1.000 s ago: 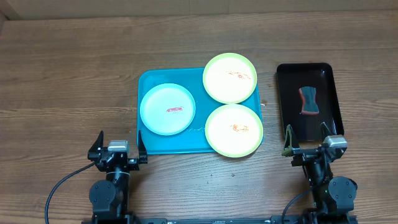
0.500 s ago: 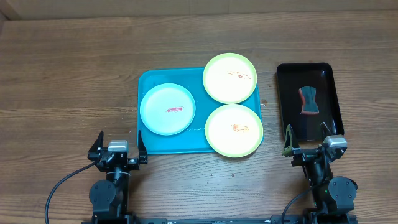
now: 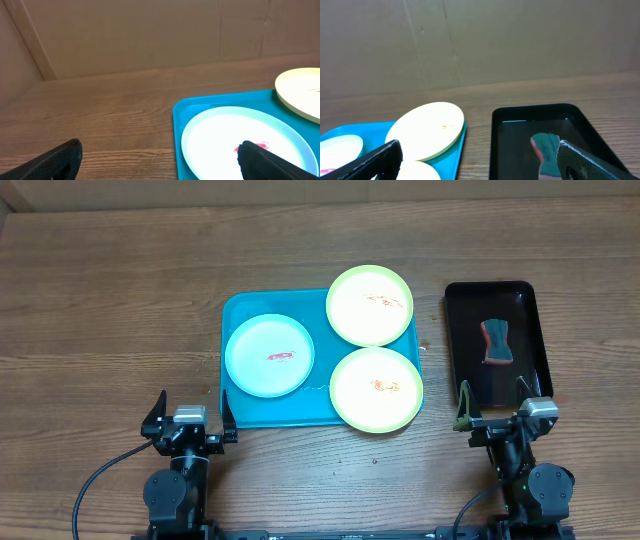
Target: Clean dirty plates on tray and stack at the side
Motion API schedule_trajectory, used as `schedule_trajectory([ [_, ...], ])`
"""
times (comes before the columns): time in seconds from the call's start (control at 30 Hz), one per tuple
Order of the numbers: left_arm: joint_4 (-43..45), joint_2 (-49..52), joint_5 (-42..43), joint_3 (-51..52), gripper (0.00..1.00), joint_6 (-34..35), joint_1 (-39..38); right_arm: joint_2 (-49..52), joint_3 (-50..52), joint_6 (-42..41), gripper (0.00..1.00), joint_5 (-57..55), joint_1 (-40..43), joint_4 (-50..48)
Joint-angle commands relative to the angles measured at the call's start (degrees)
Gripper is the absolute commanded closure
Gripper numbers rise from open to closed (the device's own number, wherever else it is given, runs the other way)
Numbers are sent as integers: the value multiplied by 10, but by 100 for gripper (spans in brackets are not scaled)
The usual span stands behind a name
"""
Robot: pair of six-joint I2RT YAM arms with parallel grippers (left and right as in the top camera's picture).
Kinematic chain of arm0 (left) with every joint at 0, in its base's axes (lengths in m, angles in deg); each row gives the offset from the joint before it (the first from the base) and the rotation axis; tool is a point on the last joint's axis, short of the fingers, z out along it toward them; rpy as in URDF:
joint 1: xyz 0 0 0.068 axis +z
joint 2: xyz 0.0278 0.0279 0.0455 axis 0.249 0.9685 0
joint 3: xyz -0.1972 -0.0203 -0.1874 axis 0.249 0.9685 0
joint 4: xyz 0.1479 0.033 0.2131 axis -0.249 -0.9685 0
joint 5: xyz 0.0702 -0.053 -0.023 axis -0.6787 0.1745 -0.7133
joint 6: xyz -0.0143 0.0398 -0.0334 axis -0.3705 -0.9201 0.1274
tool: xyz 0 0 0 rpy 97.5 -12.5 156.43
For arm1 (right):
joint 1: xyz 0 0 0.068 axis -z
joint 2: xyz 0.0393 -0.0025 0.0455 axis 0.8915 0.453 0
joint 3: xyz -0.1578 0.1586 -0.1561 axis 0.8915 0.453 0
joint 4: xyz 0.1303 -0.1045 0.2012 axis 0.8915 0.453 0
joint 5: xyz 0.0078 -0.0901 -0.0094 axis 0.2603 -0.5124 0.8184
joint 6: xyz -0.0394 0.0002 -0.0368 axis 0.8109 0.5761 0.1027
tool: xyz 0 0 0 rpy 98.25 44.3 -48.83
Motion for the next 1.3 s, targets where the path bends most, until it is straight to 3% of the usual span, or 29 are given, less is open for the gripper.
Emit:
schedule_trajectory([
  [0.0,2,-4,9,3,0,-12,-4,-5,6,-1,0,-26,-2,-3],
  [0.37,2,8,82,-16,0,10,-4,-4,-16,-3,0,-5,-2,-65],
  [0.57,-50,96,82,-137,0,13,-4,48,-97,-3,0,-4,-2,-21],
  [0.7,-128,210,82,-255,0,13,-4,130,-187,-1,0,-4,-2,29],
  [1.1,-466,608,94,-680,0,18,-4,479,-553,-1,0,0,-2,311],
  [1.27,-528,727,132,-770,0,18,-4,600,-668,0,0,0,-2,421],
])
